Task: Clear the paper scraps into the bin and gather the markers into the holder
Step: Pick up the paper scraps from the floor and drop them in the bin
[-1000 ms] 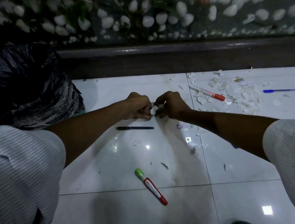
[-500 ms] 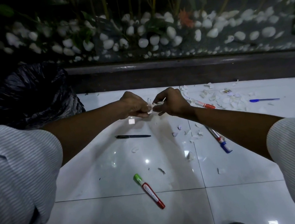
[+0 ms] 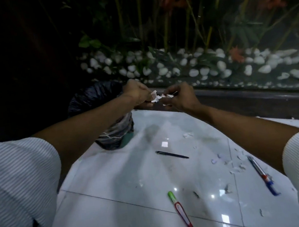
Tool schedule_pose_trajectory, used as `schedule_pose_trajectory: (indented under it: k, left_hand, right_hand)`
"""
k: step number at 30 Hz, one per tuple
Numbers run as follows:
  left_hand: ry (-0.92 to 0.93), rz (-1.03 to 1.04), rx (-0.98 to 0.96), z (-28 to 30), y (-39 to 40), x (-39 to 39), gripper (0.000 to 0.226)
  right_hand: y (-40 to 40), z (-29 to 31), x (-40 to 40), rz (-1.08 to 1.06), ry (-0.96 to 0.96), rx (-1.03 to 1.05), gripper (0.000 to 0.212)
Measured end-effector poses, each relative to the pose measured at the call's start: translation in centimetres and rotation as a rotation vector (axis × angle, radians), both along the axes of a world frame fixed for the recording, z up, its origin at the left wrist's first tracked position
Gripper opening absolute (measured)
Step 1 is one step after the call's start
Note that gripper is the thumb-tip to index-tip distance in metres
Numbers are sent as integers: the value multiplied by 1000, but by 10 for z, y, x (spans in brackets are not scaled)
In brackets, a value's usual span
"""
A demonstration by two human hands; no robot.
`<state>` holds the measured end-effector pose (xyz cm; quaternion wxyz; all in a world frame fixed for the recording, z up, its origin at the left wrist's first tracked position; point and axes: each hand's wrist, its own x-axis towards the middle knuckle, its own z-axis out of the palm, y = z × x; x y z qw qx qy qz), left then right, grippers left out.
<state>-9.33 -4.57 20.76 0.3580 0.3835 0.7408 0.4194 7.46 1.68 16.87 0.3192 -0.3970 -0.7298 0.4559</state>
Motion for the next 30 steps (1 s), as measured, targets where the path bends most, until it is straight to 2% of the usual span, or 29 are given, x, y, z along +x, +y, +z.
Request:
schedule_pose_trajectory:
  k: [3,6,11,15,19,21,25,30]
  left_hand:
    - [46,84,77,14,-22,-36,19]
    - [72,254,102,18,-45,-75,20]
    - [114,481,-3,6,-83,-129,21]
    - [190,541,-53,4,-100,-150,21]
    - [251,451,-113,5,-103,-153,19]
    - [228,440,-111,4,-99,-151,20]
    - [235,466,-73,4,-82,-138,5]
    - [359,444,50,7,-38,-89,8]
  right_hand:
    - [-15,16,-47,33,59,-37,21]
    - [-32,23,-96,60,89,-29,21]
    - [-50,18,-167,82,16,92,23]
    - [-58,21,-194,138,-127,199,35]
    - [-58,22,-197,198,-214,211,56]
    - [-56,19,-193,216,-181,194,47]
    - [-50,21,-171,208,-63,204,20]
    - [-28,25,-116,101,-6,194,11]
